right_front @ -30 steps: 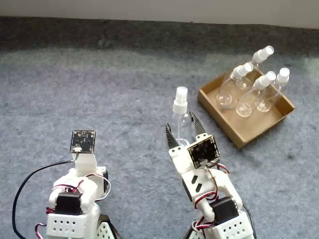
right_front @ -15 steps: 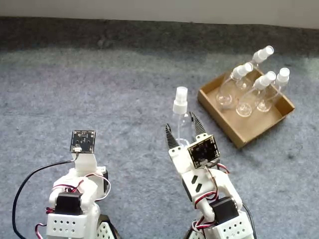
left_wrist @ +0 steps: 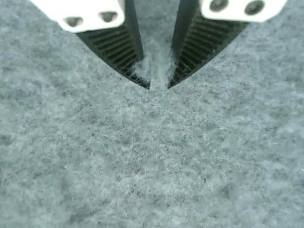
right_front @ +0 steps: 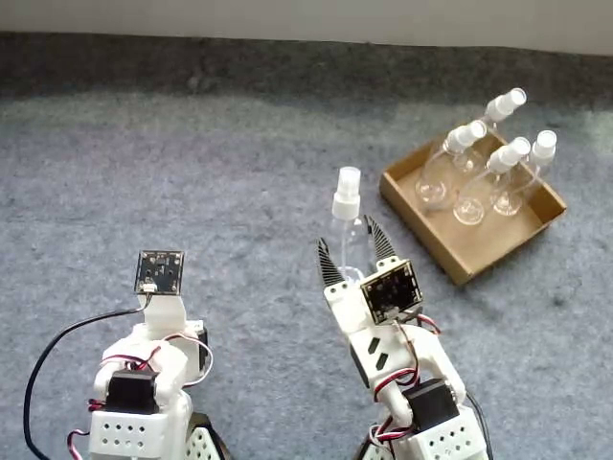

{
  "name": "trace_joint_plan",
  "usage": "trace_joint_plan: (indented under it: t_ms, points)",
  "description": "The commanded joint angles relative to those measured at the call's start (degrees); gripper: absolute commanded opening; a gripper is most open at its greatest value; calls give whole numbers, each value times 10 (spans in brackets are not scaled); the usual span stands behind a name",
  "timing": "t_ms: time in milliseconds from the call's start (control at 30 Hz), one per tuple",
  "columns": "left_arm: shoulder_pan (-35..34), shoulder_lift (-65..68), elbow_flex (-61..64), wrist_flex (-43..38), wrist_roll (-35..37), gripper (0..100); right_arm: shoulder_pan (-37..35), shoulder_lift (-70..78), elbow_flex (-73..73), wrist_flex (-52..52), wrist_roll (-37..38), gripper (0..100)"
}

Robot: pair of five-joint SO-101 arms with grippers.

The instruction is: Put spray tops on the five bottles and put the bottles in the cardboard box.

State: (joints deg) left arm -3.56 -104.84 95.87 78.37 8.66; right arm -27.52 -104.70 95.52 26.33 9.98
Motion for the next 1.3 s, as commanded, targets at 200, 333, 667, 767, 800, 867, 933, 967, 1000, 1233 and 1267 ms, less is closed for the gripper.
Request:
trace_joint_plan:
  t_ms: [200, 333, 667, 767, 800, 867, 933, 967, 1000, 1233, 1267]
  points:
    - [-7, 4, 12, -8, -4, 5, 7, -7, 41, 0, 1, 156]
    - [-7, 4, 12, -8, -4, 5, 7, -7, 43, 0, 1, 156]
    - [7, 3, 12, -12, -4, 5, 7, -7, 43, 0, 1, 156]
    - [43, 3, 12, -19, -5, 5, 4, -7, 43, 0, 1, 156]
    - [53, 3, 12, -33, -5, 5, 4, -7, 43, -1, 1, 156]
    - [65, 3, 12, -81, -3, 5, 4, -7, 43, -1, 1, 156]
    - [75, 3, 12, -130, -3, 5, 4, -7, 43, -1, 1, 156]
    - [81, 3, 12, -153, -4, 5, 4, -7, 43, -1, 1, 156]
    - [88, 3, 12, -175, -4, 5, 4, -7, 43, -2, 1, 156]
    - [198, 3, 12, -289, -5, 5, 4, -7, 43, -2, -2, 156]
    - [213, 3, 12, -309, -5, 5, 4, -7, 43, -2, -2, 156]
